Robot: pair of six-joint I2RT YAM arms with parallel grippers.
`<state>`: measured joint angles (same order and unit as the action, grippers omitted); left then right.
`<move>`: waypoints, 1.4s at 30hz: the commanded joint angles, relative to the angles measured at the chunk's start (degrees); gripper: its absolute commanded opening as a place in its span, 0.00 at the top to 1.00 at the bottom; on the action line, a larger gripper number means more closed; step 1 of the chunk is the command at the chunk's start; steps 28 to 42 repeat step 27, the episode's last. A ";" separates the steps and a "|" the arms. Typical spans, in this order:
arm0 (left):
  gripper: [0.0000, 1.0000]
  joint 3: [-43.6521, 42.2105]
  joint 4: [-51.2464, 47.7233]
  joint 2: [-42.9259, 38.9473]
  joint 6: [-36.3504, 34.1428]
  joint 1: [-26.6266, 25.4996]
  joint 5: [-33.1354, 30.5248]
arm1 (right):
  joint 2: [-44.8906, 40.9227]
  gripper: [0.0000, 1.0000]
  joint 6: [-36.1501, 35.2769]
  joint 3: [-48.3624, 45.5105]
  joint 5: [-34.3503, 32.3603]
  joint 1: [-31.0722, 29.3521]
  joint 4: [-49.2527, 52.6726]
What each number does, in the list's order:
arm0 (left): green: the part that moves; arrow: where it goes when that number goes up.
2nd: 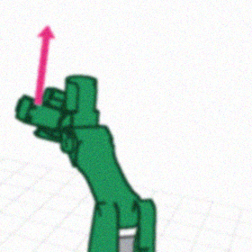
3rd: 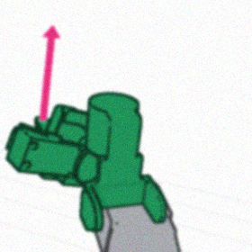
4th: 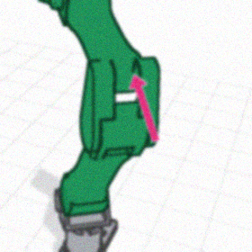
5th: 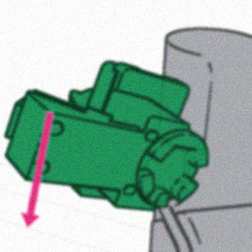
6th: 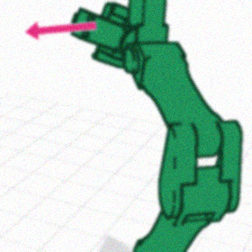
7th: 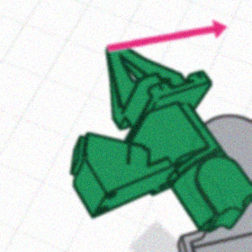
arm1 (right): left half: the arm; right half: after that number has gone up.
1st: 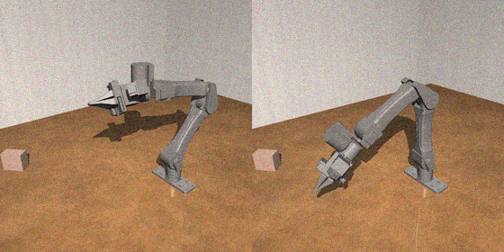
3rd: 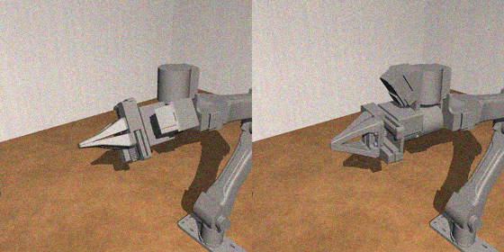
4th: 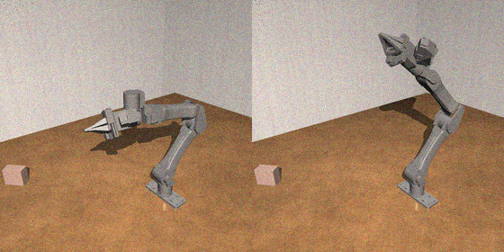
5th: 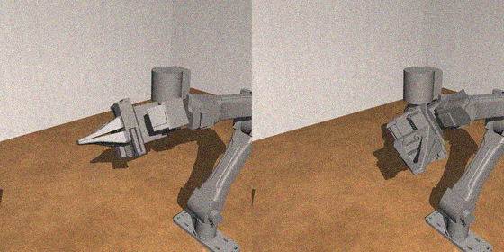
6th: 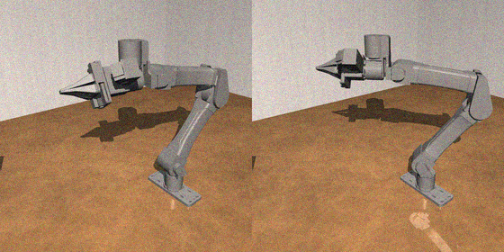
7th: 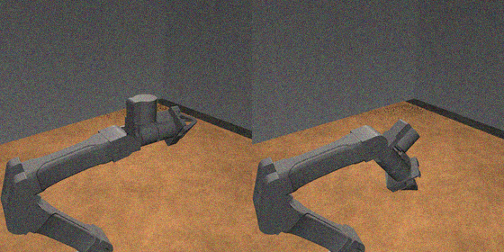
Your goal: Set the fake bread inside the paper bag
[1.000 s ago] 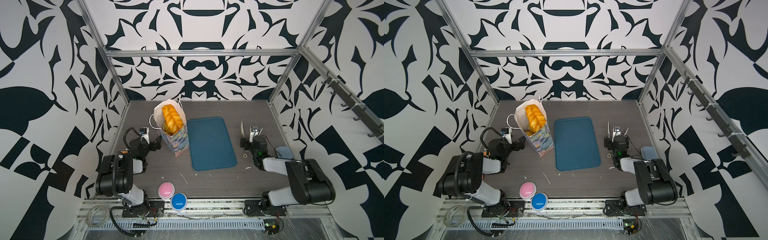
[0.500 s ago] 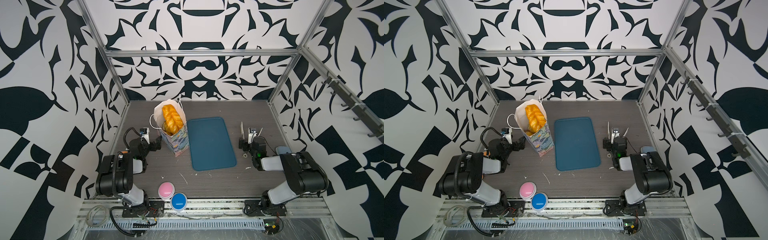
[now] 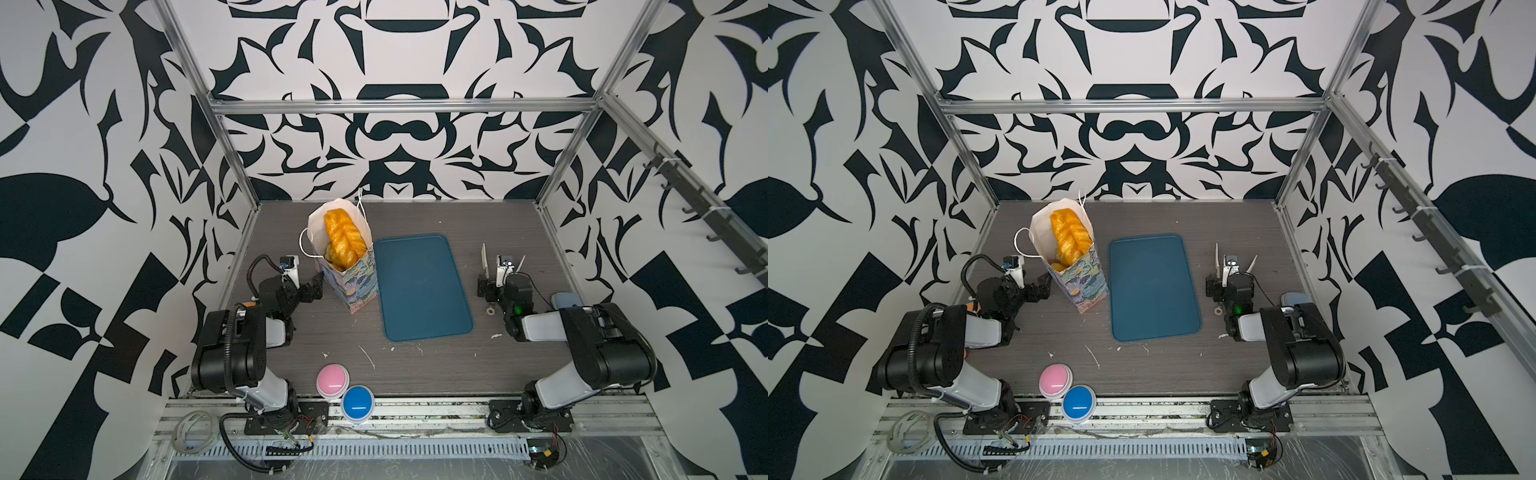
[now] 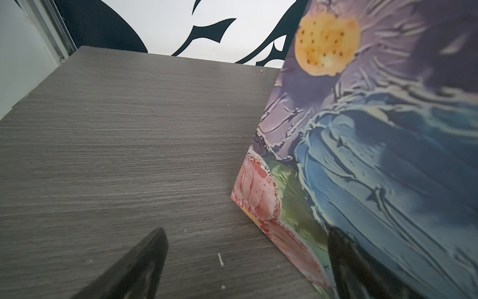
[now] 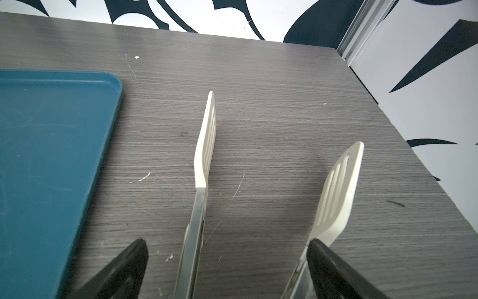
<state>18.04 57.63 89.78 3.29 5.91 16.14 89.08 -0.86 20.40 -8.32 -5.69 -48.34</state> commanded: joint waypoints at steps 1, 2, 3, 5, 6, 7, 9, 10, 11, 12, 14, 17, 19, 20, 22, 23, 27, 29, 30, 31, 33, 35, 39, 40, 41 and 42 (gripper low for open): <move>0.01 1.82 -0.82 0.43 -0.87 -0.77 1.35 | -0.56 0.01 -0.19 0.51 -0.01 0.18 -2.55; 0.01 1.91 -1.14 0.46 -1.00 -0.80 1.58 | -0.53 0.01 -0.27 0.51 -0.03 0.23 -2.55; 0.01 2.00 -1.28 0.48 -1.14 -0.86 1.83 | -0.47 0.01 -0.27 0.52 -0.03 0.21 -2.55; 0.01 2.00 -1.29 0.40 -1.26 -0.90 1.88 | -0.44 0.01 -0.26 0.60 -0.03 0.24 -2.46; 0.01 2.07 -1.29 0.41 -1.26 -0.86 1.81 | -0.48 0.01 -0.26 0.54 -0.03 0.24 -2.55; 0.01 2.11 -1.29 0.44 -1.23 -0.89 1.79 | -0.48 0.01 -0.28 0.60 -0.03 0.19 -2.45; 0.01 2.16 -1.37 0.48 -1.18 -0.90 1.84 | -0.43 0.01 -0.27 0.58 -0.03 0.24 -2.46; 0.01 2.17 -1.38 0.44 -1.20 -0.90 1.80 | -0.44 0.01 -0.28 0.59 -0.01 0.18 -2.45; 0.01 2.10 -1.38 0.40 -1.24 -0.90 1.80 | -0.43 0.01 -0.27 0.60 -0.03 0.20 -2.40; 0.01 2.11 -1.38 0.44 -1.19 -0.89 1.86 | -0.37 0.01 -0.27 0.60 -0.03 0.22 -2.45; 0.01 2.12 -1.38 0.48 -1.26 -0.84 1.81 | -0.12 0.01 -0.17 0.35 0.03 0.24 -3.02; 0.01 2.09 -1.38 0.39 -1.23 -0.90 1.85 | 0.53 0.01 -0.12 0.24 0.10 0.17 -3.78; 0.01 2.12 -1.38 0.46 -1.26 -0.83 1.81 | 0.52 0.01 -0.10 0.22 0.23 0.18 -3.84; 0.01 2.11 -1.38 0.42 -1.22 -0.90 1.80 | 0.66 0.01 -0.10 0.20 0.25 0.21 -4.25; 0.01 2.11 -1.37 0.35 -1.19 -0.90 1.88 | 0.46 0.01 -0.10 0.16 0.22 0.22 -4.05; 0.01 2.16 -1.38 0.38 -1.24 -0.90 1.92 | 0.50 0.01 -0.10 0.08 0.20 0.24 -4.28; 0.01 2.13 -1.41 0.36 -1.26 -0.90 1.83 | 0.26 0.01 -0.19 -0.47 0.01 0.23 -4.99; 0.01 2.13 -1.41 0.36 -1.26 -0.90 1.83 | 0.26 0.01 -0.19 -0.47 0.01 0.23 -4.99; 0.01 2.13 -1.41 0.36 -1.26 -0.90 1.83 | 0.26 0.01 -0.19 -0.47 0.01 0.23 -4.99; 0.01 2.13 -1.41 0.36 -1.26 -0.90 1.83 | 0.26 0.01 -0.19 -0.47 0.01 0.23 -4.99; 0.01 2.13 -1.41 0.36 -1.26 -0.90 1.83 | 0.26 0.01 -0.19 -0.47 0.01 0.23 -4.99; 0.01 2.13 -1.41 0.36 -1.26 -0.90 1.83 | 0.26 0.01 -0.19 -0.47 0.01 0.23 -4.99; 0.01 2.13 -1.41 0.36 -1.26 -0.90 1.83 | 0.26 0.01 -0.19 -0.47 0.01 0.23 -4.99; 0.01 2.13 -1.41 0.36 -1.26 -0.90 1.83 | 0.26 0.01 -0.19 -0.47 0.01 0.23 -4.99; 0.01 2.13 -1.41 0.36 -1.26 -0.90 1.83 | 0.26 0.01 -0.19 -0.47 0.01 0.23 -4.99; 0.01 2.13 -1.41 0.36 -1.26 -0.90 1.83 | 0.26 0.01 -0.19 -0.47 0.01 0.23 -4.99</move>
